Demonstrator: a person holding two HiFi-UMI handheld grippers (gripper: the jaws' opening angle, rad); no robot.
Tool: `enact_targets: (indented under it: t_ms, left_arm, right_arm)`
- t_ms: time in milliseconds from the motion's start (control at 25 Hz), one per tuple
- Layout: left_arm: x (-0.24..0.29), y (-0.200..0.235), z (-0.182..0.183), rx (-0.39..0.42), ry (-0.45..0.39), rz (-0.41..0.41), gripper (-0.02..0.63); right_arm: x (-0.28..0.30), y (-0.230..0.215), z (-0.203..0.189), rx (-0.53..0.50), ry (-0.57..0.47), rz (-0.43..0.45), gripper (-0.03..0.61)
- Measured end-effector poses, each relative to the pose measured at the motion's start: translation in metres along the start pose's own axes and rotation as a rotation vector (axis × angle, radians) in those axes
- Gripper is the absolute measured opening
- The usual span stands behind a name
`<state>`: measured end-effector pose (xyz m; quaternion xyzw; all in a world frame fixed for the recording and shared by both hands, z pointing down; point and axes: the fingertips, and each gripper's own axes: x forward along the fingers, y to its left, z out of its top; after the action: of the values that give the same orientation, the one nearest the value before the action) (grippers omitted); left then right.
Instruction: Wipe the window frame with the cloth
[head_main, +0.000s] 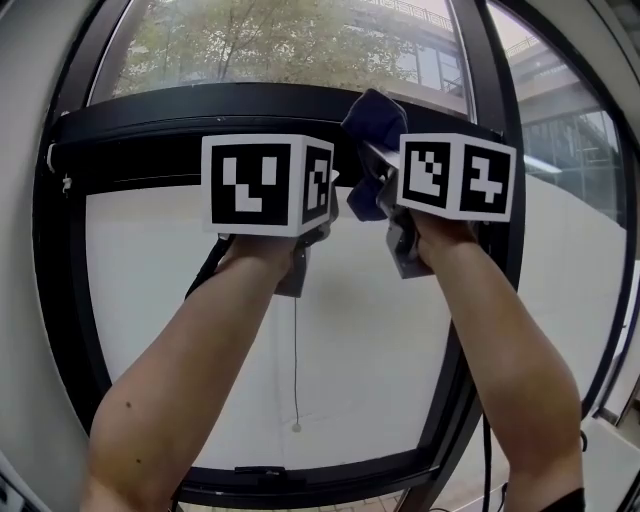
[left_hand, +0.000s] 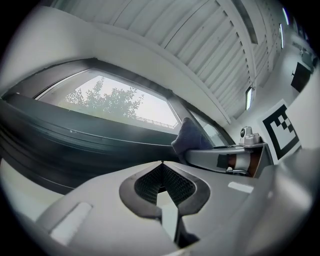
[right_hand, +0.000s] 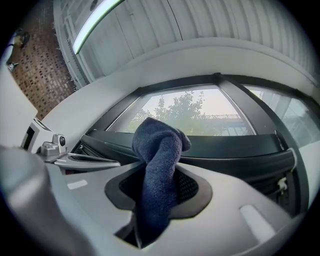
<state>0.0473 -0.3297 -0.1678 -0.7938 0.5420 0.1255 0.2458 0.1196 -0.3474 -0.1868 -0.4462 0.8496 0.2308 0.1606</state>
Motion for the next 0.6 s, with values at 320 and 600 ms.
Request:
enact_targets:
  t_ms: [320, 600]
  left_arm:
    - [0.029, -0.028, -0.004, -0.008, -0.002, -0.016, -0.006]
    - [0.063, -0.124, -0.007, -0.075, 0.021, -0.045, -0.006]
  right_arm:
    - [-0.003, -0.058, -0.022, 0.044, 0.008, -0.027, 0.126]
    - [-0.065, -0.152, -0.024, 0.057, 0.017, -0.046, 0.126]
